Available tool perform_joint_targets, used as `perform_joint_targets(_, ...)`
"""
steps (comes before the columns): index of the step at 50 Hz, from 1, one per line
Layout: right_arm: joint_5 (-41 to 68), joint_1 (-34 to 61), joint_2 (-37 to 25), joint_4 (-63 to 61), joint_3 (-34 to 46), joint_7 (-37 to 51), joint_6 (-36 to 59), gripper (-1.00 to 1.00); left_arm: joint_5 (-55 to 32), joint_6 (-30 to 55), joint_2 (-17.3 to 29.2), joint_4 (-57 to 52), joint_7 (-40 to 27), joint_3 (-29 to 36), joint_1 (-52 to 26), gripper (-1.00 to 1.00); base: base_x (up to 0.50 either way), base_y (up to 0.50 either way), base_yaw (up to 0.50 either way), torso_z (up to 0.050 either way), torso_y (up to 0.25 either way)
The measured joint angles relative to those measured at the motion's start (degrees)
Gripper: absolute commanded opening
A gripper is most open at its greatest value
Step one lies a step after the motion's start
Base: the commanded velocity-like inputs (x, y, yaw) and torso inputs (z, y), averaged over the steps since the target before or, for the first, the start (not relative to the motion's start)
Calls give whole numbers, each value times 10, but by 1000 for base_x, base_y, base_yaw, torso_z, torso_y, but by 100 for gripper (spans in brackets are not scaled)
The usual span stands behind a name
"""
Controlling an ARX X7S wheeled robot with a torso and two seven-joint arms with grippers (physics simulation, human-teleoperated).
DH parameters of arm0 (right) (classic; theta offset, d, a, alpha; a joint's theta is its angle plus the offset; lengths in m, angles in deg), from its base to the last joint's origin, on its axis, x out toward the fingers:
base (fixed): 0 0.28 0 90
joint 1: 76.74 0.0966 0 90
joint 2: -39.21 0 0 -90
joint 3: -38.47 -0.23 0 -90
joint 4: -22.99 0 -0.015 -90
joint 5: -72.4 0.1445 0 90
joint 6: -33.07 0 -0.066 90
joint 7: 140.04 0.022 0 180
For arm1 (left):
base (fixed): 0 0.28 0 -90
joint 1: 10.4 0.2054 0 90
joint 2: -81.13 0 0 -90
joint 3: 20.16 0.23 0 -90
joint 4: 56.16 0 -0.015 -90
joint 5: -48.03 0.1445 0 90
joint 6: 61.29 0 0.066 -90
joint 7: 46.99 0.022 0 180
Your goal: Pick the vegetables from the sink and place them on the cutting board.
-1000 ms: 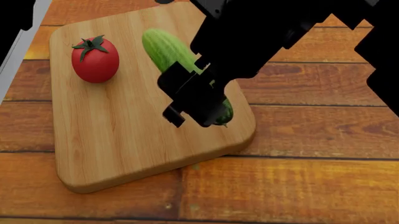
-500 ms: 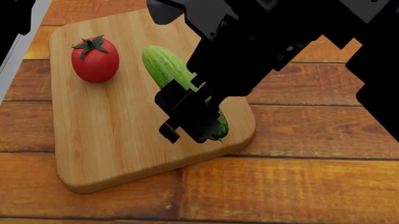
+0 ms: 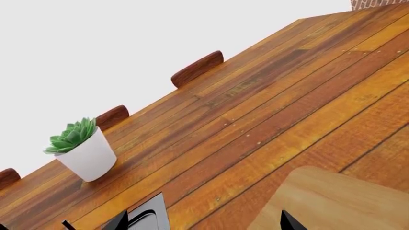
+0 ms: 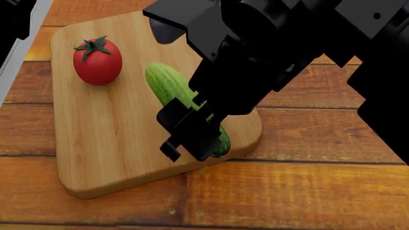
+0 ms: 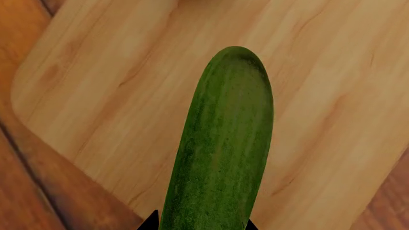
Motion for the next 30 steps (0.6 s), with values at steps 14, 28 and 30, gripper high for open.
perform_joint_targets(14, 8, -17, 6, 8, 1, 18, -7, -100, -4, 3, 3, -4, -3, -1, 1, 100, 0, 0, 0, 0, 0)
perform_joint_targets(28, 26, -20, 2, 8, -3, 40, -8, -100, -8, 4, 5, -6, -5, -2, 2, 100, 1, 0, 2, 0, 0)
perform_joint_targets(30, 27, -20, 2, 7, -3, 41, -8, 100, -9, 5, 5, -7, -5, -2, 3, 100, 0, 1, 2, 0, 0)
